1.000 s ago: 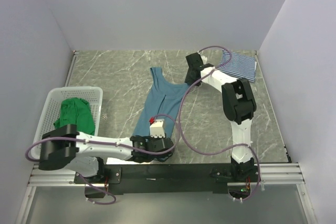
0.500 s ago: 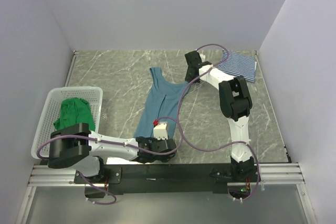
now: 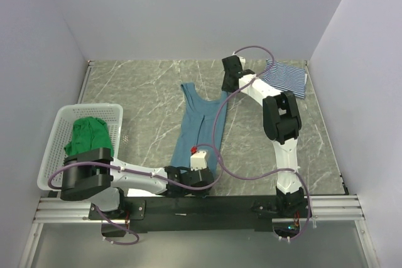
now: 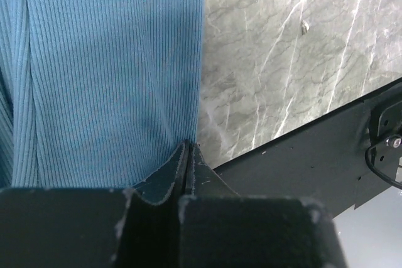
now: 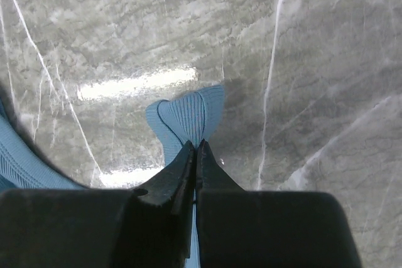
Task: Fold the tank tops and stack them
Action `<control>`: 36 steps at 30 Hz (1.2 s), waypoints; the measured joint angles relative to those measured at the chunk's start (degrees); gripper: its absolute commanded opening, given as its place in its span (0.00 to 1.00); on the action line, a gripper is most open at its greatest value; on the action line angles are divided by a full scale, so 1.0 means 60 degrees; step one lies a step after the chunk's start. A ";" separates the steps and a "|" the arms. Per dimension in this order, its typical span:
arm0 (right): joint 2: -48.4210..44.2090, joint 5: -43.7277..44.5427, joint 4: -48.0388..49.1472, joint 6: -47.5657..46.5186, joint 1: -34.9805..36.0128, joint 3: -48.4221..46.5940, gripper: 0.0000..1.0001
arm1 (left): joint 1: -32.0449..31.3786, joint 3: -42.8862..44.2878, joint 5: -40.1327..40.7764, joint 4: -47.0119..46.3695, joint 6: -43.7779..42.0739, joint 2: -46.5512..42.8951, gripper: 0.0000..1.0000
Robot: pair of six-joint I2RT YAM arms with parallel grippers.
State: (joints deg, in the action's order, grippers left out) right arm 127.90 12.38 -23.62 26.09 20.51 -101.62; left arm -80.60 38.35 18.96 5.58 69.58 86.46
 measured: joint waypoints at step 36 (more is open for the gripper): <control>-0.5472 -0.1198 0.1220 0.1184 0.1166 0.6750 0.50 | 0.3300 -0.1949 0.1665 0.4426 0.1574 -0.6098 0.51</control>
State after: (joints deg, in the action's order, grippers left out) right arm 95.07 5.19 -16.29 33.19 27.51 -61.12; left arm -60.80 26.65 28.95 32.14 79.02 49.87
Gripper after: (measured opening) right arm 0.509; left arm 0.512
